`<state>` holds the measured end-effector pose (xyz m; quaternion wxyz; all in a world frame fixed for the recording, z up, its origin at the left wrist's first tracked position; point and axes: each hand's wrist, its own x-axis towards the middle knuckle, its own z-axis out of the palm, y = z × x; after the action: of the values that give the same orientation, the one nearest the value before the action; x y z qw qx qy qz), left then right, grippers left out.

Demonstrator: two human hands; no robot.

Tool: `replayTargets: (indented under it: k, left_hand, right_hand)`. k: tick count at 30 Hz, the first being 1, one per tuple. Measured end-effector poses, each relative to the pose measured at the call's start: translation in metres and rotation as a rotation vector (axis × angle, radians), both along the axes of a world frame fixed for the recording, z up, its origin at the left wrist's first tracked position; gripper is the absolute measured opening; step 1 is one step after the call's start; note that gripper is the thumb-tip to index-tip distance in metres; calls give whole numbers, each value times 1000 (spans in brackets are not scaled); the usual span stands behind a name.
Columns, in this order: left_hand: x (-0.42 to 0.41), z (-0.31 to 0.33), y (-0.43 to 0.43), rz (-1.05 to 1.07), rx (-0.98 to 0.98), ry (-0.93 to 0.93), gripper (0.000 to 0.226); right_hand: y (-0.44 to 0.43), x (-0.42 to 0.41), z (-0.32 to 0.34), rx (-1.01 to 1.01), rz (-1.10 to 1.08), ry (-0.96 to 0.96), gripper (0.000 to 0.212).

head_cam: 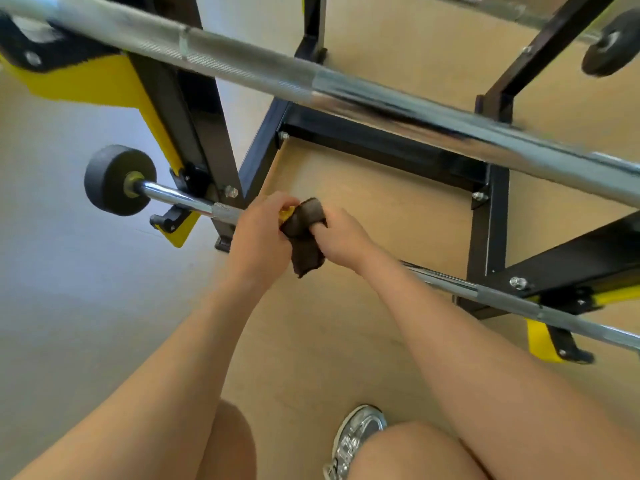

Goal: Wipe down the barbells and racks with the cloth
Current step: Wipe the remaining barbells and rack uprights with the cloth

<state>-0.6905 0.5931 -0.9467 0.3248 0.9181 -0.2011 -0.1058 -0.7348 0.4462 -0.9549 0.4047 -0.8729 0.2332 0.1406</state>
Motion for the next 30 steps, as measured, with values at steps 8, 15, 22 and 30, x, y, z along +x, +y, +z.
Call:
replayTargets:
  k: [8,15,22,30]
  left_hand:
    - [-82,110,8,-149,-266,603,38]
    - [-78,302,-18,-518,215,567,10]
    - [-97,523,-33,-572,274,506,22]
    - [-131,708,-38,-862,313,568,36]
  right_hand:
    - [-13,-91,163,524,-161,245,16]
    - [2,-149,348,594,-247,320,92]
    - [-7,-201,549,410,-549,99,56]
    - [-14,-277,685,215,-611,-76,24]
